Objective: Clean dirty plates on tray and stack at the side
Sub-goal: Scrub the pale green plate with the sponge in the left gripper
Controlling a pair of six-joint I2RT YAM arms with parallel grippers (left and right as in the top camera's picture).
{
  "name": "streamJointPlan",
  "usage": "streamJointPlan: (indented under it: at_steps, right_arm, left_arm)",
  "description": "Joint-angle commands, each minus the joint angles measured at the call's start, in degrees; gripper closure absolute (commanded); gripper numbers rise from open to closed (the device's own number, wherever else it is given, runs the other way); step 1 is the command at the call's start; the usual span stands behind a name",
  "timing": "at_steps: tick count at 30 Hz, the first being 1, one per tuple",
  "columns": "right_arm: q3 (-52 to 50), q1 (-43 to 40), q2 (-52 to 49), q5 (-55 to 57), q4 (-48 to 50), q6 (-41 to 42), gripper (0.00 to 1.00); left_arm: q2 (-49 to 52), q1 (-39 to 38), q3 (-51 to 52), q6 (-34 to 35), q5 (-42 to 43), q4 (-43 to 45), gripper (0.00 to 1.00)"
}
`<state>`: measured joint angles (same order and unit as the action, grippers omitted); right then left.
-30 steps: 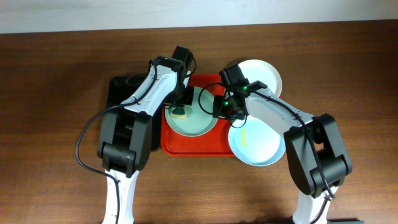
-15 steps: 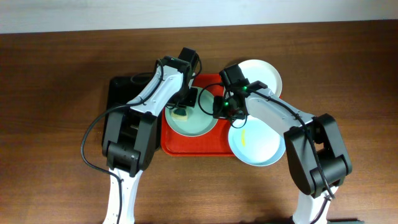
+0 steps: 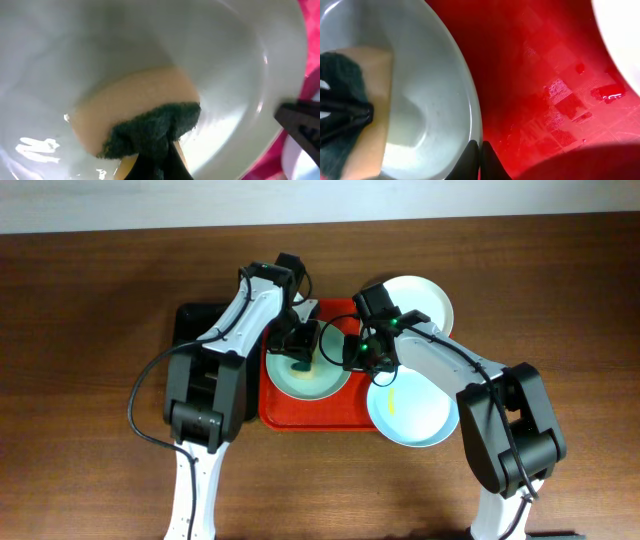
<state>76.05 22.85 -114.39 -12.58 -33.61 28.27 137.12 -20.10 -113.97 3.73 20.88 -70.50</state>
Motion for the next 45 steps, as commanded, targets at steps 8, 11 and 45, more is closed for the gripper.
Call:
streamJointPlan:
  at_steps: [8, 11, 45]
  right_arm:
    - [-0.83, 0.39, -0.46, -0.96, -0.04, -0.66, 0.96]
    - [-0.83, 0.39, -0.46, -0.96, -0.04, -0.66, 0.96]
    - [-0.83, 0.39, -0.46, -0.96, -0.04, -0.63, 0.96]
  left_arm:
    - [0.85, 4.68, -19.19, -3.37, 4.59, -11.63, 1.0]
    - [0.87, 5.6, -18.18, -3.32, -1.27, -13.4, 1.0]
    - [0.87, -3.34, 9.57, 2.82, 13.07, 6.84, 1.0]
